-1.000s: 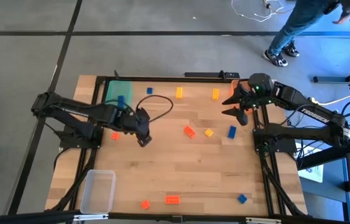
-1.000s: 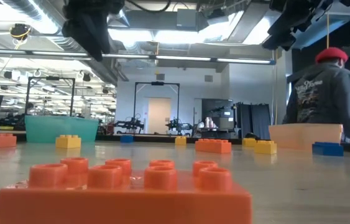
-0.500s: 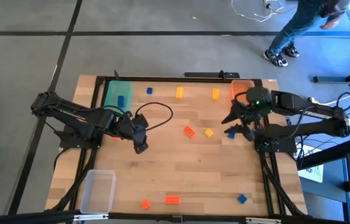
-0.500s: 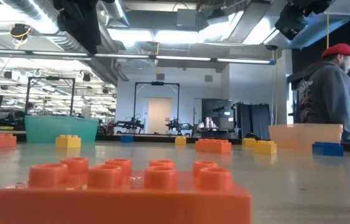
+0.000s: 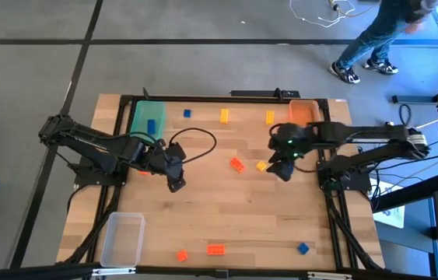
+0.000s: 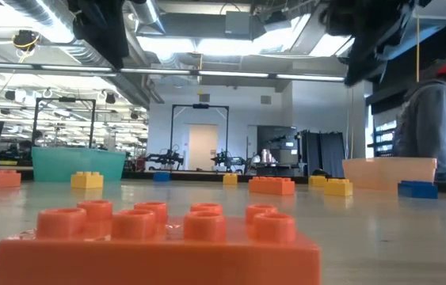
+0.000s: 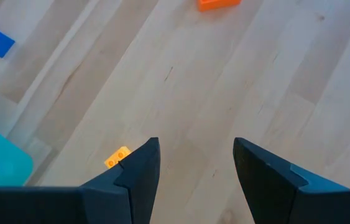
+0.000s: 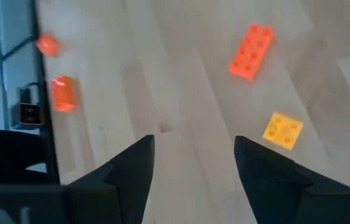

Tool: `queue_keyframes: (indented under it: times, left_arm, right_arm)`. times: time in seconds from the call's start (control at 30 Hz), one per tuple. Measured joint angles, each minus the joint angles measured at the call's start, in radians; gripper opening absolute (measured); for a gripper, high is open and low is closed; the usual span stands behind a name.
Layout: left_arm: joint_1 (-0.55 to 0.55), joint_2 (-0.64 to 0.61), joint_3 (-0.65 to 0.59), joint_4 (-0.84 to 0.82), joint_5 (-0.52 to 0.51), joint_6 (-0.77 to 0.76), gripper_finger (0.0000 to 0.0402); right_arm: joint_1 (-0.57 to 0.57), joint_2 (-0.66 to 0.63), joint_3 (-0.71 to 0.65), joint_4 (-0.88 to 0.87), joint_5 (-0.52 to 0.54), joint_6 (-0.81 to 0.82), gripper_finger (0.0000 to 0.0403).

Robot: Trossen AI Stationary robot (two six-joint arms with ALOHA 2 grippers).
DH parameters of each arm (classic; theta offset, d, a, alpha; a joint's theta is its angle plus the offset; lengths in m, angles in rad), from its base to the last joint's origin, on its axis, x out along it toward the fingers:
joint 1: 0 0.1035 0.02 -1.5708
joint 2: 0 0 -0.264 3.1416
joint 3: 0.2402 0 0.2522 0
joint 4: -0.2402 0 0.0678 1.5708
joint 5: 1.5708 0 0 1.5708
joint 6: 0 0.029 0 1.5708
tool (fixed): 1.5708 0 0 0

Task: Sort & place blocks by color
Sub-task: Put the yellow game piece into the orange bin

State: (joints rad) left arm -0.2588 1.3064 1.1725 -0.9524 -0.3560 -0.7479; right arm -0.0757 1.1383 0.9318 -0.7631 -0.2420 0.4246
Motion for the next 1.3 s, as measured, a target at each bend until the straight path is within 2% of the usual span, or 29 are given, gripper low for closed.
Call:
queue_keyframes:
  times: [0.2,0.57,0.7,0.9,1.13,1.3]
  left_arm:
    - [0.0,0.0,0.0,0.0,0.001,0.001,0.0195]
    - [0.0,0.0,0.0,0.001,0.003,0.05,0.0195]
    - [0.0,0.0,0.0,0.002,0.003,0.052,0.0195]
    - [0.0,0.0,0.0,0.003,0.006,0.051,0.0195]
    - [0.0,0.0,0.0,0.005,0.006,0.052,0.0195]
    - [0.0,0.0,0.0,0.006,0.006,0.051,0.0195]
  right_arm:
    - [-0.024,0.13,0.0,-0.011,0.005,0.073,0.022]
    - [-0.027,0.268,0.0,0.15,0.005,0.091,0.022]
    - [-0.027,0.291,0.0,0.133,0.013,0.087,0.022]
    - [-0.039,0.292,0.0,0.101,0.147,0.102,0.022]
    - [-0.053,0.317,0.0,-0.018,0.212,0.202,0.022]
    - [-0.053,0.362,0.0,-0.026,0.192,0.199,0.022]
